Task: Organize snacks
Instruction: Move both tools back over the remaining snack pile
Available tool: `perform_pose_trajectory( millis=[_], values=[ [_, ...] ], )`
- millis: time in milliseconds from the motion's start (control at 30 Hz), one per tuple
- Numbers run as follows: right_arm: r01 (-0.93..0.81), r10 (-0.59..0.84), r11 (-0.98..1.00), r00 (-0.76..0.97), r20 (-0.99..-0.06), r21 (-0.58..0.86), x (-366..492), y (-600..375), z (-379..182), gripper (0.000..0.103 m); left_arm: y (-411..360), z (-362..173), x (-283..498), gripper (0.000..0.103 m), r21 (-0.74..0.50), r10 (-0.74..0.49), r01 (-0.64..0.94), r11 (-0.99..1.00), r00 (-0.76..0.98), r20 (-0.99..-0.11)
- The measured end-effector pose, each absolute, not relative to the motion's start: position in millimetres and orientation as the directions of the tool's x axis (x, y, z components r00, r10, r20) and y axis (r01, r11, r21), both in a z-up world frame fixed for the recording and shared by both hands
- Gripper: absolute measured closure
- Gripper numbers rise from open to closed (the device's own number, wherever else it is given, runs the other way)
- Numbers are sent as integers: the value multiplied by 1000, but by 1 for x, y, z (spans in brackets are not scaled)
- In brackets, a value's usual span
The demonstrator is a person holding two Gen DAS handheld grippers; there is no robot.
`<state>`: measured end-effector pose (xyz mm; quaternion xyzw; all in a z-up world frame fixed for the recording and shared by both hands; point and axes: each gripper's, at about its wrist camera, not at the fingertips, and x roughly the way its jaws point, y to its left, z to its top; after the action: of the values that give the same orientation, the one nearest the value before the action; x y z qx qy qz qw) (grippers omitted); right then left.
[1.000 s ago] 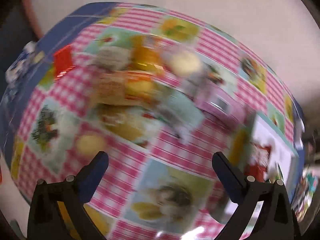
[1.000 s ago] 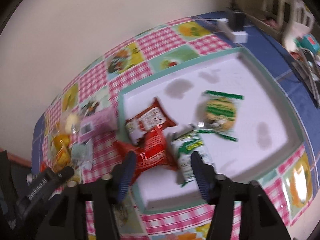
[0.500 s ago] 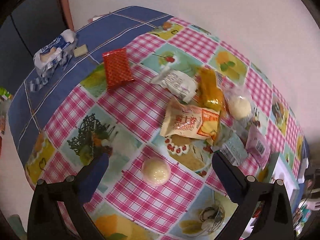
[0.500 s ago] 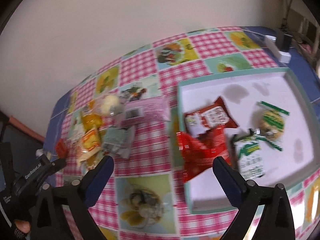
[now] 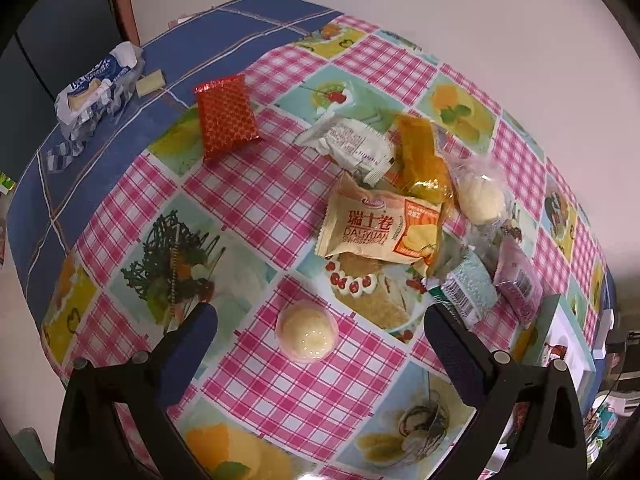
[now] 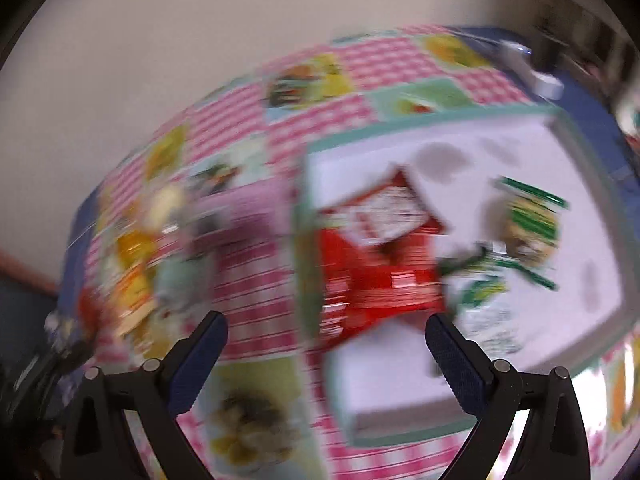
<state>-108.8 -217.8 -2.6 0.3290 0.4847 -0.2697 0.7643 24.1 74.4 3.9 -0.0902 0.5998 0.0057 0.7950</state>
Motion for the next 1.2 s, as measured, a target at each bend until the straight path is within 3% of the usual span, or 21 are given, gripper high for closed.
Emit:
perform_pose_trajectory(
  millis=[233,633,867,933,1000,1200],
  values=[
    [803,-129,541,371,-920,249,-128,-248,-3,2,81,-10,27,0,-136,-98,-150,979,237,-967],
    [647,-166,744,422,-891,168,-85,-189,22,2,110,-35,31,0,-179,-141,-246,953,166,-976],
    [513,-37,832,431,-901,211,-54,-141,6,2,117,-35,32,1,-204,-170,-240,949,154,-973],
    [502,-20,838,420,-907,214,-49,-135,0,3,117,-36,32,8,-199,-166,-238,951,150,-975],
    [505,-12,835,412,-911,217,-46,-134,-6,4,116,-38,32,22,-193,-163,-239,952,139,-977],
    [516,12,822,403,-915,238,-42,-137,-17,12,104,-48,28,24,-180,-161,-213,960,107,-981]
  ],
)
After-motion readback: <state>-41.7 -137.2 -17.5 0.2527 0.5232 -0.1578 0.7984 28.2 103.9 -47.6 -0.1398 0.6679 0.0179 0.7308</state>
